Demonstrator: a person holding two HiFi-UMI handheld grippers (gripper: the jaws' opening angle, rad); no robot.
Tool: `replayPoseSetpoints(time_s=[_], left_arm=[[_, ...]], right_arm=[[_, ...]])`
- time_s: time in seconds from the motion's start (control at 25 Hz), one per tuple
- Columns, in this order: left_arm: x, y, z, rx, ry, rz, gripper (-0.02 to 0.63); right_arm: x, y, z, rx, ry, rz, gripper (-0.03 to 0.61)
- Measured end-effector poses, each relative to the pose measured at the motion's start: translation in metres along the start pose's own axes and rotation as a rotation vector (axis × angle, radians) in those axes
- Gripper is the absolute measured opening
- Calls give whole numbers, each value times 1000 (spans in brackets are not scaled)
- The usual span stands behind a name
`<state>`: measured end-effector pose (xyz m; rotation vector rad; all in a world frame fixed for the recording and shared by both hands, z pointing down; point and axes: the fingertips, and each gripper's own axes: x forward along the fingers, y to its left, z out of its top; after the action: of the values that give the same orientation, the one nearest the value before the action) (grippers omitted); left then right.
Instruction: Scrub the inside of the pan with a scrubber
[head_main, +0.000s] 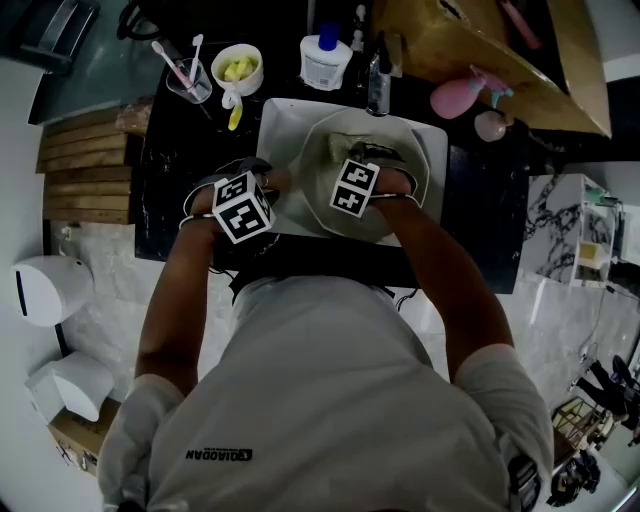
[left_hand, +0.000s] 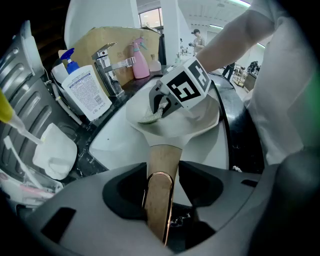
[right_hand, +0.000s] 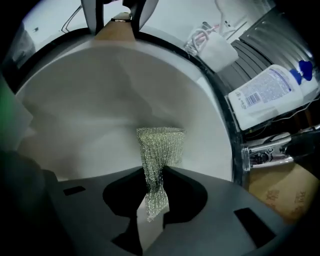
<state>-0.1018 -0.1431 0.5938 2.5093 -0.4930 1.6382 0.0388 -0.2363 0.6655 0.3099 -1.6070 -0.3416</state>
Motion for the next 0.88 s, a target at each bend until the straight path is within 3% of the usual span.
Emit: replayPoseSetpoints(time_s=[0.28, 0.88], left_arm=[[0, 1, 0, 0, 0, -2, 210], [0, -1, 0, 0, 1, 0, 210]], right_arm=[[0, 3, 18, -28, -88, -30, 106], [-1, 32, 15, -118, -111, 83, 103]])
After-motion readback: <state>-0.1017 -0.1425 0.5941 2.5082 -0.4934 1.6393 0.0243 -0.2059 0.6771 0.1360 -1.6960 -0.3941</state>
